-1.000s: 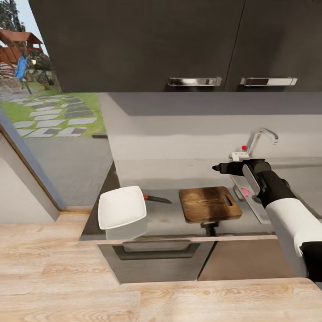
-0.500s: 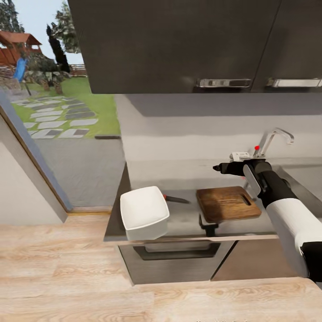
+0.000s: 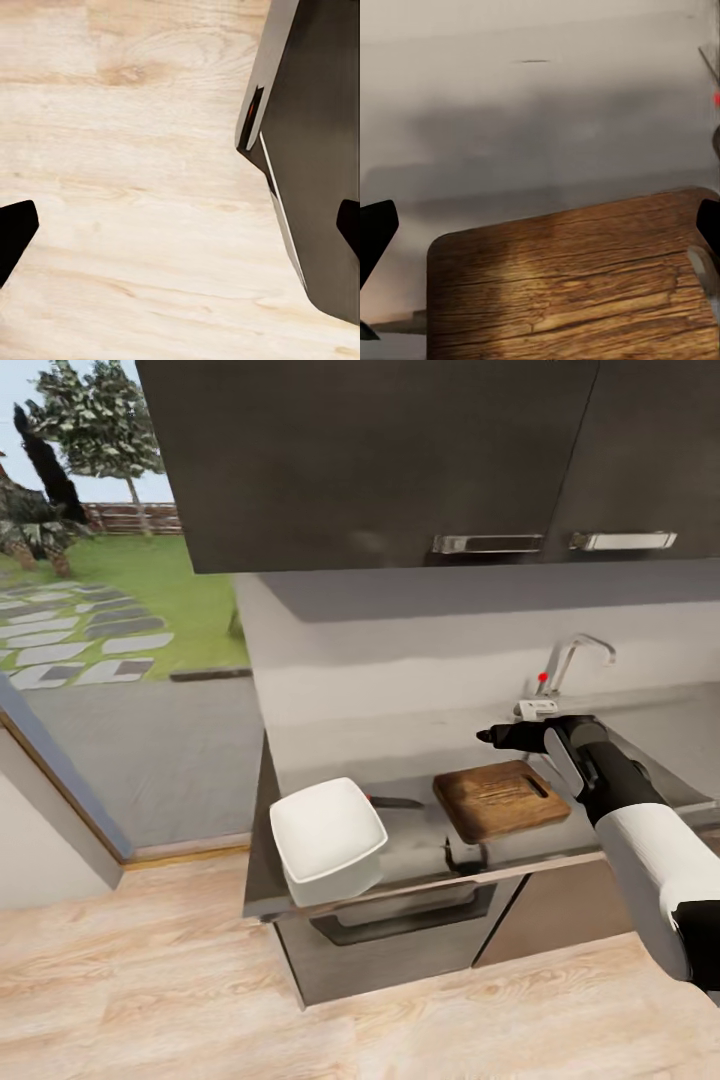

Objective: In the kitchen, take the Vidalia onion out of the sink, dice it on the chopping board with the paring knife, put the diced onion into the bowl on the countertop, then place both the paring knife and the chopping board into the sink.

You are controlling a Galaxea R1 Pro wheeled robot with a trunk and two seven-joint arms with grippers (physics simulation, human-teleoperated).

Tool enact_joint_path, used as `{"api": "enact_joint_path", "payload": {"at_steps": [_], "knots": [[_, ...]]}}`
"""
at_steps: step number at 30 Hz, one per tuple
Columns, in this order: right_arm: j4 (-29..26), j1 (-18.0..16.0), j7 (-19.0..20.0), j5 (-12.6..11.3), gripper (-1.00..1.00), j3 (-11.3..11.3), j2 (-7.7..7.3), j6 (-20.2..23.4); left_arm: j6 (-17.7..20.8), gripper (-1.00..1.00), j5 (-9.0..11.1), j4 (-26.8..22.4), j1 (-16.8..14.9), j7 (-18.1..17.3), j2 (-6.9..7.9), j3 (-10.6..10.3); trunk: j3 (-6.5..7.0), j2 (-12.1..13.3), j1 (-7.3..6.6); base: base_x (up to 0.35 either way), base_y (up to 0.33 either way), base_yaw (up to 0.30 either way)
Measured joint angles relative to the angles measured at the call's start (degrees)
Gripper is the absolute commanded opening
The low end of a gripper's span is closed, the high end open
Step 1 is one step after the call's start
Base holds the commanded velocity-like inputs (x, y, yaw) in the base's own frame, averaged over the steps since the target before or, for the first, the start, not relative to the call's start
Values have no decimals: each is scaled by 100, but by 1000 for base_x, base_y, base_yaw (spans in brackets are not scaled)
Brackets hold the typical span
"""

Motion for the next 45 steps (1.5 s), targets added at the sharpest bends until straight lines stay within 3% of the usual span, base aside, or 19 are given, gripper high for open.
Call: {"api": "enact_joint_path", "payload": {"at_steps": [22,45], "knots": [[8,9,0,1,100,0,0,0,3,100,0,0,0,0,-25,0,0,0,0,0,212,-300],[9,58,-9,7,100,0,2,9,6,100,0,0,0,0,-25,0,0,0,0,0,293,-300]]}}
